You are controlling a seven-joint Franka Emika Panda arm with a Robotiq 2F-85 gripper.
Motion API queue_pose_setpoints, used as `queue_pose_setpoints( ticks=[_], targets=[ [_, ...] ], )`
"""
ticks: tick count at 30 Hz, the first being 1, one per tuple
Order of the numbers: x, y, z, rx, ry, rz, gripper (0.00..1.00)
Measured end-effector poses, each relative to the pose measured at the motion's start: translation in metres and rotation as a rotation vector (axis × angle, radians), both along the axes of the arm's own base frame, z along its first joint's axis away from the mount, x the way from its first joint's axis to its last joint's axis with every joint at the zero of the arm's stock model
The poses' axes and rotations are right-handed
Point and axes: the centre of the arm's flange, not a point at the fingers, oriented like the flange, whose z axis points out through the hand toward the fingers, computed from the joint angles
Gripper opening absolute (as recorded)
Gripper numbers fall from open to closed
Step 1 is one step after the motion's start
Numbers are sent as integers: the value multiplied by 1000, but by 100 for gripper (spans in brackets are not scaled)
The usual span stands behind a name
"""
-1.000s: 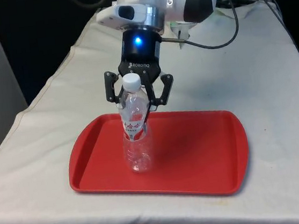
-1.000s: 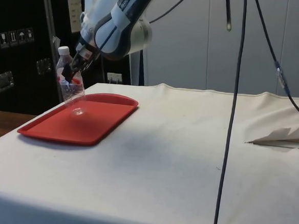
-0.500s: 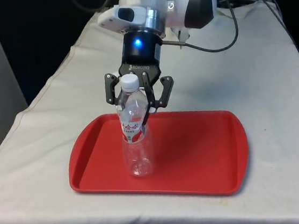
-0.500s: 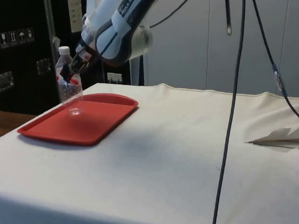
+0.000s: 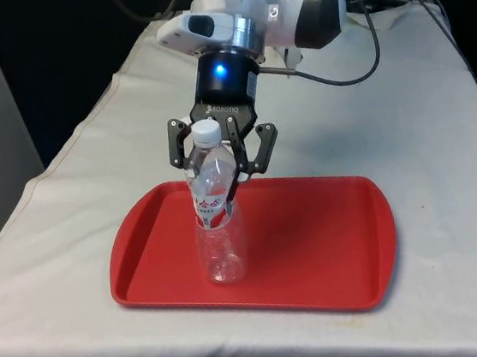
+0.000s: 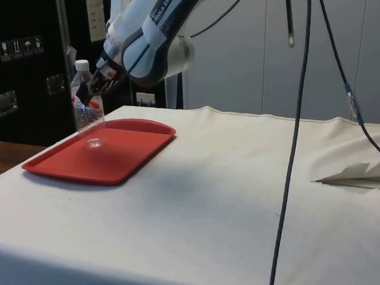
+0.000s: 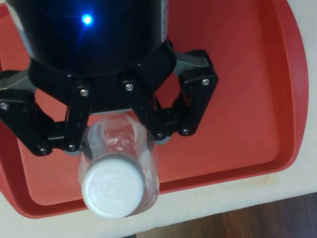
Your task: Place the bottle upright on the tray.
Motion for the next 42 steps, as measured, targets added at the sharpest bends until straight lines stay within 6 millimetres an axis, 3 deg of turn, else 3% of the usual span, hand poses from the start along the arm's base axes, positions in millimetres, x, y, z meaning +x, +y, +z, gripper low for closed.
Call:
queue_pose_setpoints(
  ticks=[8, 13, 14, 21, 23, 36, 42],
  targets=[
    [0, -1, 0, -1, 2, -2, 14],
    [0, 0, 0, -1, 2, -1, 33],
    [0, 0, 0, -1, 1, 0, 33],
    [0, -1, 0, -2, 2, -1, 88],
    [0, 0, 0, -2, 2, 0, 99],
    [0, 0, 0, -2, 2, 0, 100],
    [2, -1, 10, -3, -13, -1, 100]
  ],
)
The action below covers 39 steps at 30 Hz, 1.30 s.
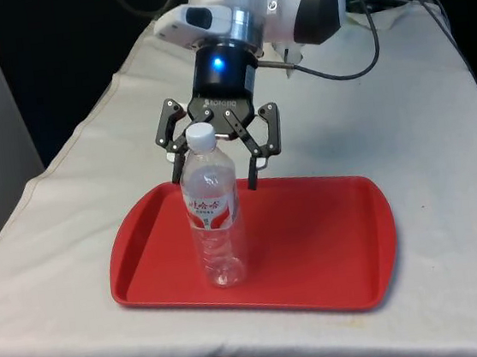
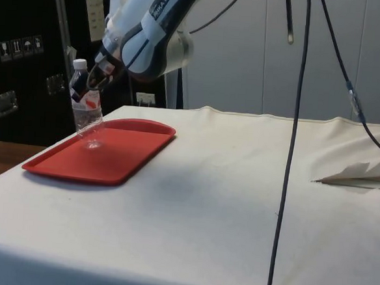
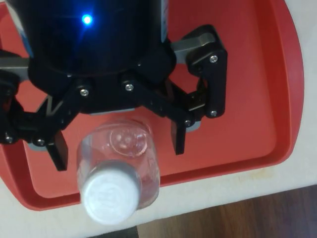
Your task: Place the bottle upright on the tray.
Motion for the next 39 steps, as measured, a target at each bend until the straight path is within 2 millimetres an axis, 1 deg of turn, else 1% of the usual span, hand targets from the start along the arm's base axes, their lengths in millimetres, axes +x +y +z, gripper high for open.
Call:
queue_pose_setpoints(
  ticks=[2, 6, 12, 16, 28, 32, 37, 39],
  targets=[
    [0, 0, 1, 0, -2, 0, 100],
    [1, -1, 12, 1, -15, -1, 100],
    [2, -1, 21, 1, -28, -4, 100],
    [3, -2, 33, 3, -43, -6, 100],
    [4, -3, 55, 2, -72, -8, 100],
    [4, -2, 67, 2, -87, -7, 100],
    [5, -3, 75, 2, -97, -8, 100],
    [5, -4, 82, 2, -106, -9, 100]
  ],
)
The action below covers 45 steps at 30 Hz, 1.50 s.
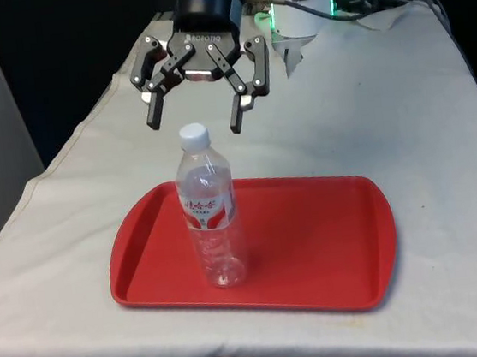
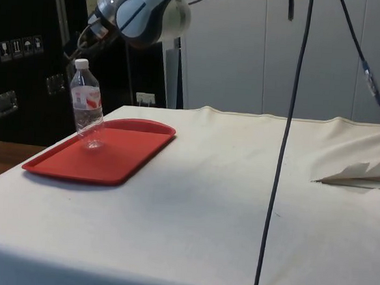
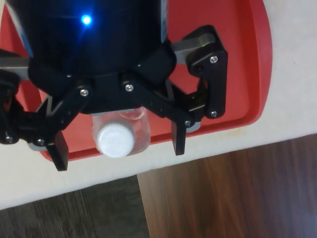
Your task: Place the bottle upright on the tray.
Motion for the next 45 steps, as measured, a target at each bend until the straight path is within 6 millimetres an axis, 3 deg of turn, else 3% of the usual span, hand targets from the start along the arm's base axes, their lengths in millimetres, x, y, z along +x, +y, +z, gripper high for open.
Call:
queue_pose_setpoints(
  ticks=[45],
  targets=[
    [0, -3, 114, 0, -134, -2, 100]
  ],
)
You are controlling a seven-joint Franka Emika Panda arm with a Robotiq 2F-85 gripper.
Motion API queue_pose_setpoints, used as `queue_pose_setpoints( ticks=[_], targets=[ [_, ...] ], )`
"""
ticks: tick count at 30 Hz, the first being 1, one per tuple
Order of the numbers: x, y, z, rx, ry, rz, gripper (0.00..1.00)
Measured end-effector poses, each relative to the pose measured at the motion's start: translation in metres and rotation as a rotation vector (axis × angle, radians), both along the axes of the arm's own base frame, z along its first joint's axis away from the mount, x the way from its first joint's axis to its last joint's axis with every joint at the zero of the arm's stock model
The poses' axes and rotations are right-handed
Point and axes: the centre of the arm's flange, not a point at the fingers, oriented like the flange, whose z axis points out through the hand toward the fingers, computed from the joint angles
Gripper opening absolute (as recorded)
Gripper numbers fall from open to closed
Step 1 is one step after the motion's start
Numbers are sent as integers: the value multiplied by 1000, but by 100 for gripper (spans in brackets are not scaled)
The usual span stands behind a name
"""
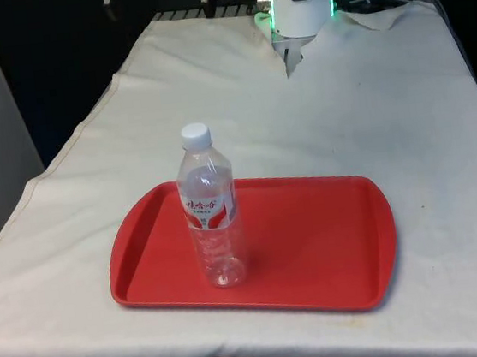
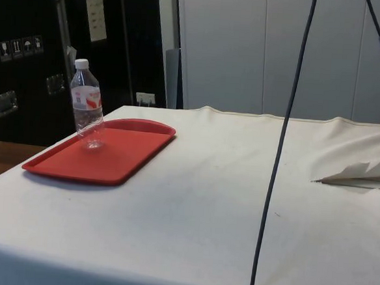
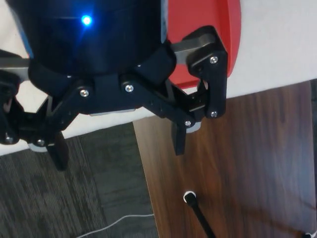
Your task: Place the bottle upright on the tray.
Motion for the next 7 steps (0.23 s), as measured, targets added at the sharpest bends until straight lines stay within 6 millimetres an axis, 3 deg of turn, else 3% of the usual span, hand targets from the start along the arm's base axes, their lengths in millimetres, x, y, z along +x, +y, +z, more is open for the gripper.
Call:
queue_pose_setpoints(
  ticks=[7],
  targets=[
    [0, -1, 13, -2, -20, -1, 100]
  ],
)
